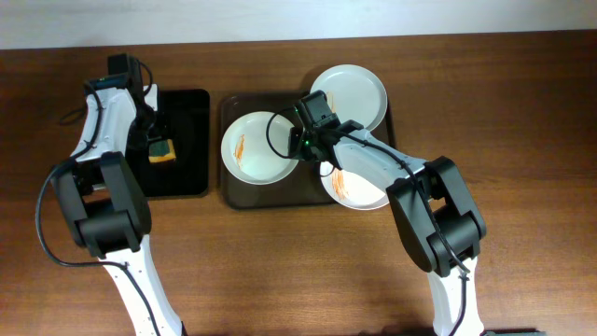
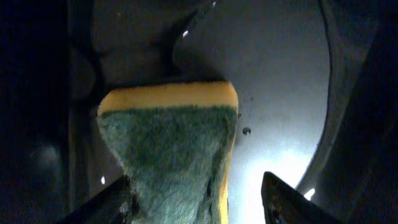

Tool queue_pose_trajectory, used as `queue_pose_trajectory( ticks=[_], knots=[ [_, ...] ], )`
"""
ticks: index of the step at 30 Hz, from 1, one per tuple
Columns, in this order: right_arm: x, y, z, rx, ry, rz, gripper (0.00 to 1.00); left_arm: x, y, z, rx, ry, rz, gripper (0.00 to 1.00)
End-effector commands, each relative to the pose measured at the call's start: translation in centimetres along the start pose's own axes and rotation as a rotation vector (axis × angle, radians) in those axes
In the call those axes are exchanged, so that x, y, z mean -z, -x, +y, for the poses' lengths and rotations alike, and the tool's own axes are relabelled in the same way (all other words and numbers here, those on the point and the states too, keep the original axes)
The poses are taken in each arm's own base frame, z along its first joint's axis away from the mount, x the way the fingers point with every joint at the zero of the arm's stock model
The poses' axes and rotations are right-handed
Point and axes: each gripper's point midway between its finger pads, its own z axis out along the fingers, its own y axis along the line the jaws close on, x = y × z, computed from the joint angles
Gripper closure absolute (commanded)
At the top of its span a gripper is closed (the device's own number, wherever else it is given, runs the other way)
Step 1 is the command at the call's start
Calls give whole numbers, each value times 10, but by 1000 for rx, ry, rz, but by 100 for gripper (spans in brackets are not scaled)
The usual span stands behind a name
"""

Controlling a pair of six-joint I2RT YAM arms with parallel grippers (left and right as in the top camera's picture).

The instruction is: Clean dirty plates on tray and stack at the side

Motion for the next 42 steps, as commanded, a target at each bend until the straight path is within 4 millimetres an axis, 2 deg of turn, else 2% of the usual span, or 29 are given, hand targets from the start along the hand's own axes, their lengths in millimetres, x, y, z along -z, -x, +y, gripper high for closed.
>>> queue_pose_trajectory(
  ticks=[1,2,5,13,17,20,21,22,23,24,26,32,36,42],
  knots=[
    [-9,-10,2,12,-4,30,95,23,19,4,19,24,-41,36],
    [-9,-11,2,12,-4,30,95,28,22,8,20,47,-48,36],
    [-9,-10,2,12,-5,30,95,26,20,11,38,68,-41,36],
    [-9,-10,1,11,-9,28,95,-14,11,12,96,67,25,37],
    [-9,-9,1,11,-9,23,95,-25,2,7,96,40,64,40],
    [-9,-9,1,12,-9,24,95,-25,4,4,92,35,58,50],
    [-9,-9,1,12,-9,24,95,-25,4,4,92,35,58,59],
    [-9,-9,1,12,-9,24,95,-25,4,4,92,35,59,75],
    [-9,-9,1,12,-9,24,95,-25,4,4,92,35,59,86],
    [-9,-9,1,12,-9,24,95,-25,4,4,92,34,58,94],
    [-9,-9,1,12,-9,24,95,-23,6,4,92,34,53,97],
    [-9,-9,1,12,-9,24,95,-1,12,-5,87,-2,47,99],
    [-9,-10,2,11,-2,27,95,26,13,-20,6,-82,57,99],
    [-8,-8,-9,-69,-21,38,96,75,2,-87,-236,-410,69,99]
  ],
)
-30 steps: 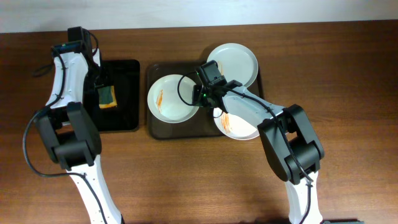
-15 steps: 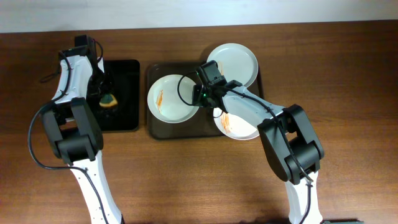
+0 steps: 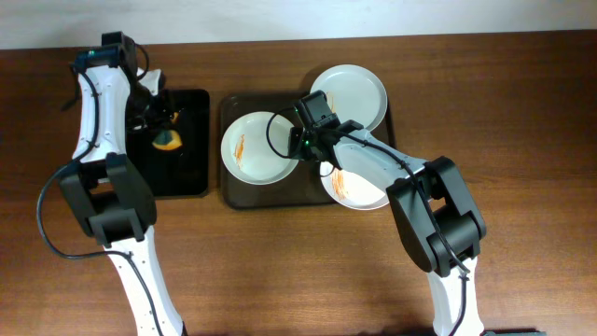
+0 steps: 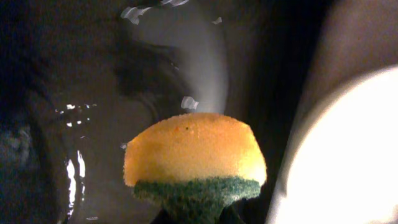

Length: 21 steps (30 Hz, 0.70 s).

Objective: Clean dirty plates on tray and stack at the side
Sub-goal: 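Move the sponge with left gripper onto the held white plate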

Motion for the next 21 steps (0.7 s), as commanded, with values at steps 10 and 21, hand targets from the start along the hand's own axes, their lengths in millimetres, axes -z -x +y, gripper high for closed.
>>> queue_pose_trajectory(
  ticks=[10,21],
  knots=[
    [-5,-7,-14,-95,33,85,96,3,6,-115,-357,-241,-62,99],
    [-5,-7,-11,-95,49,86,96,-77,-7,-150,-341,-207,61,99]
  ],
)
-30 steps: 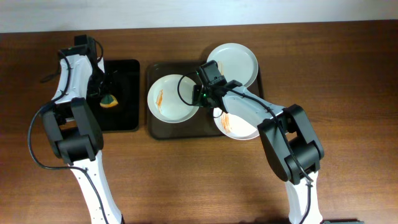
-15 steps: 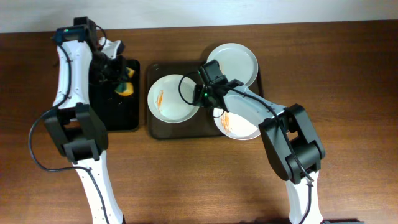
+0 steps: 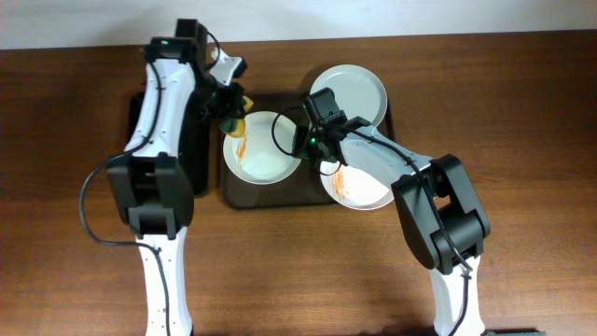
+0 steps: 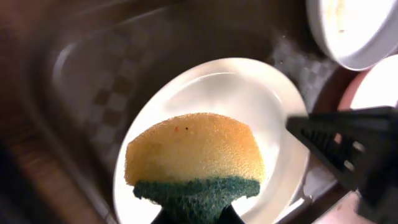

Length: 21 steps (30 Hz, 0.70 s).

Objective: Clean dirty plates on tray and stack at the side
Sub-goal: 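Move the sponge with left gripper onto the held white plate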

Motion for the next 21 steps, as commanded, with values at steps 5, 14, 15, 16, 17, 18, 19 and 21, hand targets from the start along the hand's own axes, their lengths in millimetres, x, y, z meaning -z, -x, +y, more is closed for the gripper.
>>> queue_pose_trajectory(
  ticks=[5,14,15,16,17,18,19,21],
  knots=[
    [-8,-4,-5,-22,4,29,96,-86,-33,31,178,134,191,99],
    [-8,-2,-3,-21,11,19,96,-74,-88,29,196,265,433,99],
    [-8,-2,-3,-21,11,19,96,-71,-94,29,196,276,463,99],
    [-8,-2,-3,-21,11,19,96,-68,-99,29,195,282,485,99],
    [-8,-2,-3,-20,11,19,96,-66,-102,30,196,292,499,99],
    [-8,-2,-3,-20,11,19,96,-65,-103,32,195,300,502,99],
    [-8,-2,-3,-20,11,19,96,-66,-100,34,190,311,492,99],
    [-8,-2,-3,-20,11,19,96,-71,-89,39,175,326,440,99]
  ],
)
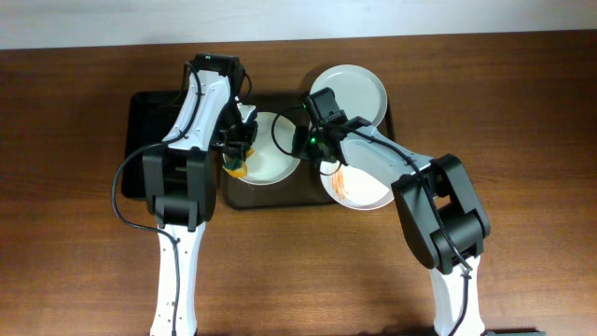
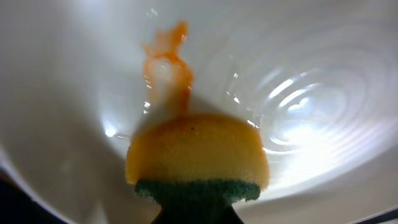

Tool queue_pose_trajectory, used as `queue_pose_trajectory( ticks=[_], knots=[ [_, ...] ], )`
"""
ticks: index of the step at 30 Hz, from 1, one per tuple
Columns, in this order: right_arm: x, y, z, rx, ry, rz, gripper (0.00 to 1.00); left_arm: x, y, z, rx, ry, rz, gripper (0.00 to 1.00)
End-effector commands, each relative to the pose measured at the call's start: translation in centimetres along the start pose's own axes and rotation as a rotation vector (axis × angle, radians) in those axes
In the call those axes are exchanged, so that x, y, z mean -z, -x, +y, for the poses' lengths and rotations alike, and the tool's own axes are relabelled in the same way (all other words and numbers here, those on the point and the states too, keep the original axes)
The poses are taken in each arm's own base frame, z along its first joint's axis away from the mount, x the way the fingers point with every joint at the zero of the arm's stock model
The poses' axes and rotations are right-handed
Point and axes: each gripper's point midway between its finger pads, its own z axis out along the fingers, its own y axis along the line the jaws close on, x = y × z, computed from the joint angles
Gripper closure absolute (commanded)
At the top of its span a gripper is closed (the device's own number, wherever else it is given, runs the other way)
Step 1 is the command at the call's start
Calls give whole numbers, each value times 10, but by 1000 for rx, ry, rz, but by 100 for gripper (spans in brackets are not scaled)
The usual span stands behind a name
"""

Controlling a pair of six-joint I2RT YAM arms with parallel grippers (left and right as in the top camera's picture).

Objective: Clean dirty plates on tray and stack at the side
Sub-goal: 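Move the sponge with left gripper onto the held white plate, then scrub the plate surface with the sponge while right gripper holds plate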

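Observation:
In the left wrist view a yellow sponge with a green scrub side is pressed onto a white plate, just below an orange smear. My left gripper is shut on the sponge. From overhead, the left gripper is over the left part of that plate, with the sponge near its left rim. My right gripper sits on the plate's right rim, apparently shut on it. A second plate carries orange smears, and a third plate lies at the back.
All three plates lie in a dark tray at the table's middle. To its left stands a black tray. Bare wooden table extends in front and to both sides.
My left gripper, holding the sponge, has moved from above the plate's back-left rim down onto the plate. The sponge now touches it below the orange smear. The right arm stays put.
My left gripper stood around the sponge on the black tray. Then it held the sponge lifted above that tray. After that the sponge hung over the left plate's rim, and now it presses on the plate's stained surface. My right gripper remained at the plate's rim throughout.

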Motion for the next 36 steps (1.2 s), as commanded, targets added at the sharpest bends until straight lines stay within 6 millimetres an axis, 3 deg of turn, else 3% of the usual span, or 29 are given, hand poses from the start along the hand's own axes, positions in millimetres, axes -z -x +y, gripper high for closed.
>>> queue_pose_trajectory(
  ticks=[1,7,10,15,19,21,24,28,31,36],
  knots=[
    [-8,-2,-5,-13,-3,14,96,-22,27,21,4,90,-61,99],
    [-8,0,-3,-11,4,5,96,-17,91,16,-34,95,-313,99],
    [-8,2,-2,-10,7,0,96,-25,85,11,-31,91,-280,99],
    [-8,4,-1,-7,15,-9,96,-34,34,6,4,92,-71,99],
    [-8,5,0,-27,17,-12,96,-35,14,6,57,92,6,99],
    [-8,5,0,-33,18,-12,96,-37,21,4,56,94,-18,99],
    [-8,3,2,-55,29,-2,96,-49,47,3,44,100,-100,99],
    [-8,1,2,-56,34,9,96,-75,80,13,93,127,-192,99],
    [-8,1,3,-56,37,11,96,-86,88,19,92,157,-210,99],
    [-8,2,0,-66,38,12,96,-83,81,19,103,222,-194,99]
  ],
)
